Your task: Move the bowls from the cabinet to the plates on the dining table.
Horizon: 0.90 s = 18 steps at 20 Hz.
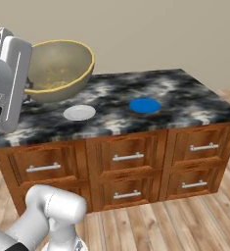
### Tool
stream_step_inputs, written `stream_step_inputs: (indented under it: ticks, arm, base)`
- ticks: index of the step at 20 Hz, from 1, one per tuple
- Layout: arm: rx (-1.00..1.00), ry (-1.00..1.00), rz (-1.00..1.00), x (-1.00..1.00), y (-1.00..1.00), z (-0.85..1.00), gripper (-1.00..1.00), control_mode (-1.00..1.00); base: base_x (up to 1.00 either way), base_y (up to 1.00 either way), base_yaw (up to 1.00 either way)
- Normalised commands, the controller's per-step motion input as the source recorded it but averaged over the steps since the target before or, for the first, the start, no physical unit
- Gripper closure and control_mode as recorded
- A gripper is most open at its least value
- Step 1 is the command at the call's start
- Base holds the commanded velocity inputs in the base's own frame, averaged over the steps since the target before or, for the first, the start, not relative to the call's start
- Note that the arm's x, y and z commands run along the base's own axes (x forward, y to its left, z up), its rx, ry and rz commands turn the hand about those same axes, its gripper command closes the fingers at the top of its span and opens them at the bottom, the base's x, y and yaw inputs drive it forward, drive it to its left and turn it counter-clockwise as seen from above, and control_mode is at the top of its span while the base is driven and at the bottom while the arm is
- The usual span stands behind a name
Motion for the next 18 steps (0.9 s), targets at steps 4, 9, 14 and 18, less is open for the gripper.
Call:
stream_step_inputs:
  ticks: [4, 9, 14, 18]
  arm:
    - [0.00, 0.00, 0.00, 0.00, 0.00, 0.00, 1.00, 1.00]
    - [0.00, 0.00, 0.00, 0.00, 0.00, 0.00, 1.00, 1.00]
    - [0.00, 0.00, 0.00, 0.00, 0.00, 0.00, 1.00, 1.00]
    - [0.00, 0.00, 0.00, 0.00, 0.00, 0.00, 1.00, 1.00]
  base:
    - [0.62, 0.14, 0.00]
    - [0.62, 0.15, 0.00]
    - [0.56, 0.01, 0.08]
    - [0.33, -0.07, 0.18]
